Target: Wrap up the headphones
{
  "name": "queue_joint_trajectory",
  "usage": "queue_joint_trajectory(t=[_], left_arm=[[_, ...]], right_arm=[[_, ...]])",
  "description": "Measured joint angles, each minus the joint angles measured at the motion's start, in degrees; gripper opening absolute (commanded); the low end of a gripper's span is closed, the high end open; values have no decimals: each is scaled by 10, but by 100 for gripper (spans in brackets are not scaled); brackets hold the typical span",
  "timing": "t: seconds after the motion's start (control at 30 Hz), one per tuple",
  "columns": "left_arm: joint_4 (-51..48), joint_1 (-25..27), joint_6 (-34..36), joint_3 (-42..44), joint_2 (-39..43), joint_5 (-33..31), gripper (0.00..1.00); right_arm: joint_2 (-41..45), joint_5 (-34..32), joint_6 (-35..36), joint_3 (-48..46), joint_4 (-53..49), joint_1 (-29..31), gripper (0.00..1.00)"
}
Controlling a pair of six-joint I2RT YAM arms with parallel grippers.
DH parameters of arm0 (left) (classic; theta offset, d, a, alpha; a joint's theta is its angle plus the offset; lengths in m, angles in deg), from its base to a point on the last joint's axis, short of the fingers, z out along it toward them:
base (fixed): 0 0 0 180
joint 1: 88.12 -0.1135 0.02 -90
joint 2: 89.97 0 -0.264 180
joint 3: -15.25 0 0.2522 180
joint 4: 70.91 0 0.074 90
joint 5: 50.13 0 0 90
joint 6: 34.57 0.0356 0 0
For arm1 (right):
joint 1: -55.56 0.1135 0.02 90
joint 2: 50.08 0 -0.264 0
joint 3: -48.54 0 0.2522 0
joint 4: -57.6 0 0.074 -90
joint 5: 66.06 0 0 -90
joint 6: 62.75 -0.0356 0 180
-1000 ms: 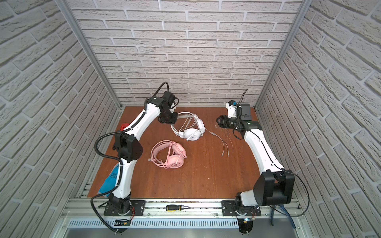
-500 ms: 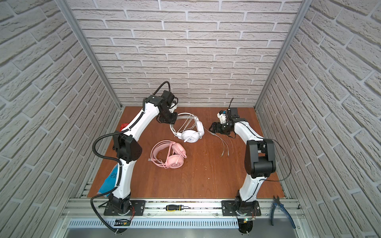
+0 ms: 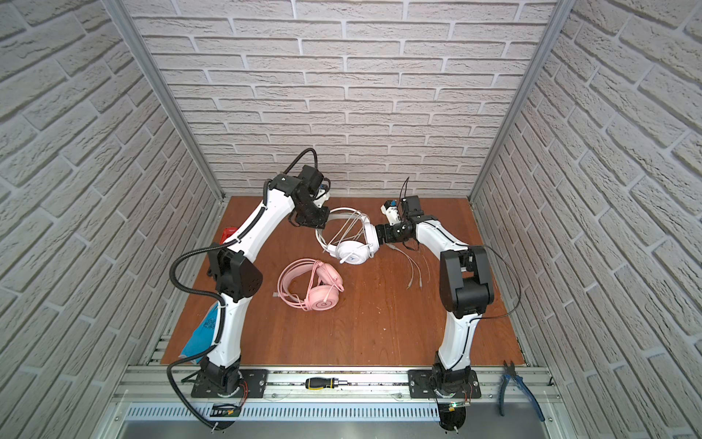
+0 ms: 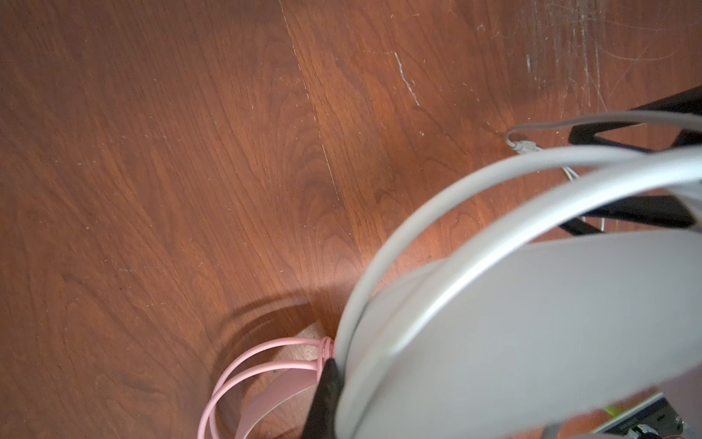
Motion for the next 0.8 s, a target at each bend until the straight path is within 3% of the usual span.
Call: queue_joint_trajectory(t=[0.3,0.53,0.7,0.8], left_arm=[[-3,5,0,-9,0,2,0],[-9,10,0,-9,0,6,0],[-13,10,0,-16,0,8,0],[-13,10,0,-17,1,8,0]], right_arm=[[-99,-17,-13,75,20,6,82],[-132,-34,-32,96,19,7,72],[-150,-50,-37,125,-12,7,70],[-166,-64,-46,147,-46,7,63]])
